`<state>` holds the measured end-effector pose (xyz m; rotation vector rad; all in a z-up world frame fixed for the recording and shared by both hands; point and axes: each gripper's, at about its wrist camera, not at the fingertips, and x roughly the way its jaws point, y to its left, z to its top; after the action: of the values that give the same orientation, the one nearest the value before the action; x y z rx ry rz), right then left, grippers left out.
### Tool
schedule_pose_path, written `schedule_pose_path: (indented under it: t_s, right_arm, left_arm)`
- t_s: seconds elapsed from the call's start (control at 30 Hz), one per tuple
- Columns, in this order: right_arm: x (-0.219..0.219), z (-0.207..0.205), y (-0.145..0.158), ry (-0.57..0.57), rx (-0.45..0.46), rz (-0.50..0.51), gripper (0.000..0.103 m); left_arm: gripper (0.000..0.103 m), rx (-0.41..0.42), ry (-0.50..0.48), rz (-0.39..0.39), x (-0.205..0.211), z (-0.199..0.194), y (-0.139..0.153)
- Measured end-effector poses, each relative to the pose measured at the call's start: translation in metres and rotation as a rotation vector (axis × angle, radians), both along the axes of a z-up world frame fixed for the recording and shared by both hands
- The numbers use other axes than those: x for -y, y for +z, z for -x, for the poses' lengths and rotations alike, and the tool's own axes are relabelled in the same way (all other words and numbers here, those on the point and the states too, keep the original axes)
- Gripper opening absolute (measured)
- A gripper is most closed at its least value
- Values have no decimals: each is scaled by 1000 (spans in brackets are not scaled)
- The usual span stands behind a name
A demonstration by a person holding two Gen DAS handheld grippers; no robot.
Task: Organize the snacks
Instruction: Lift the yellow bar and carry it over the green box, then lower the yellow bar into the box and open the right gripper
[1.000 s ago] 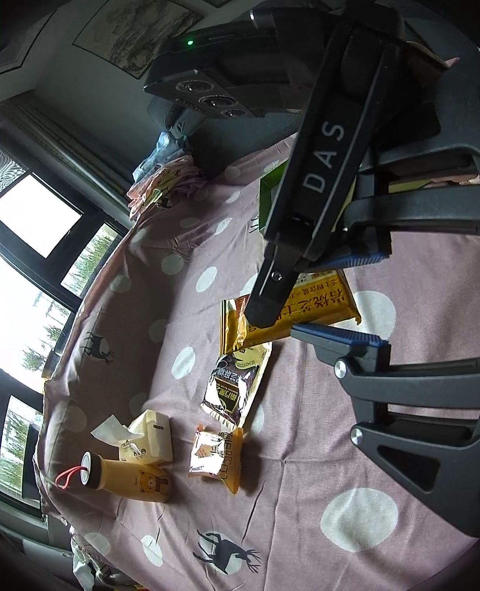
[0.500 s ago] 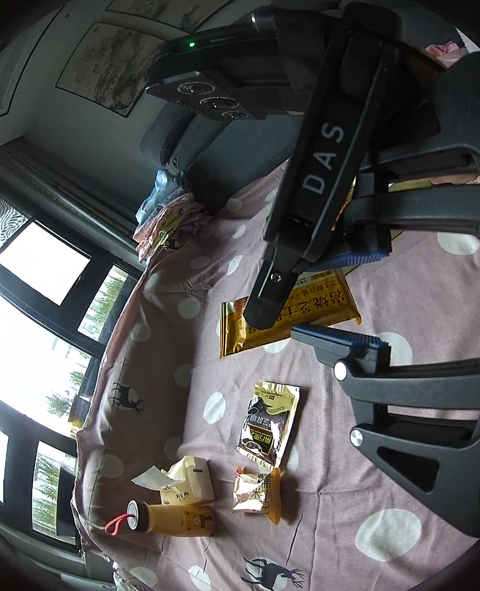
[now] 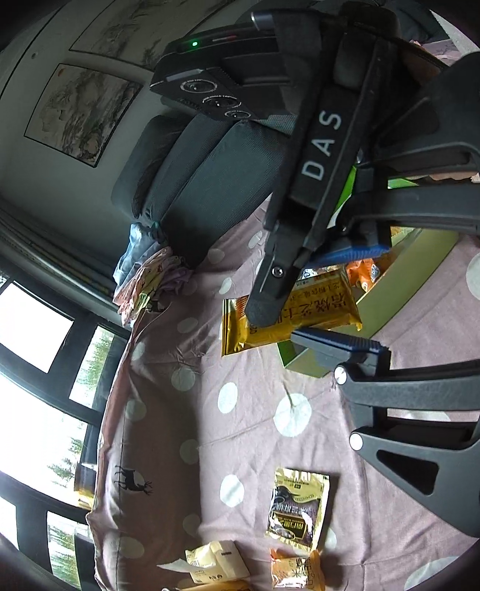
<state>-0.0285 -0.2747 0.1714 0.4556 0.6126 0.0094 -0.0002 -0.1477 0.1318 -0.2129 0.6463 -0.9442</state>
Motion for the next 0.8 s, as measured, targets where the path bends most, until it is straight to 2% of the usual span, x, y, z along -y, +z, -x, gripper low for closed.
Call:
schedule_pose_path:
  t_s: [0.37,0.8]
  right_arm:
    - [60,14,-12,-144,-26,-47,35]
    - [105,22,-35,-256,-103,-91,35]
  left_arm:
    - [32,-69,-128,-22,62,-8,-13]
    - [32,-146,-234,-68,108,-10,-35]
